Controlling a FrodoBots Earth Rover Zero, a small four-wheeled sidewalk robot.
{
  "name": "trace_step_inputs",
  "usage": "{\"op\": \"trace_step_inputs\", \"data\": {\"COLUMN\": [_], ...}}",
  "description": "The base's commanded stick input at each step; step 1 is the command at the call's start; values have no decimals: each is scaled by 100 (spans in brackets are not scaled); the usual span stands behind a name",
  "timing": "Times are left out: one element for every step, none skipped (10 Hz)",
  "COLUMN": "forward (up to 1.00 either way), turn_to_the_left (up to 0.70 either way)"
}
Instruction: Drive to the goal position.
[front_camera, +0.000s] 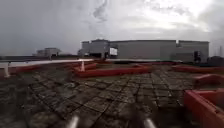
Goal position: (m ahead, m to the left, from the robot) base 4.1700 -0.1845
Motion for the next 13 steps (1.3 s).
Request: {"op": "trace_step_inputs", "data": {"forward": [0,0,0,0,0,0,0,0,0,0,0,0,0], "turn_to_the_left": [70,70,70,70,70,70,70,70,47,33,51,51,50]}}
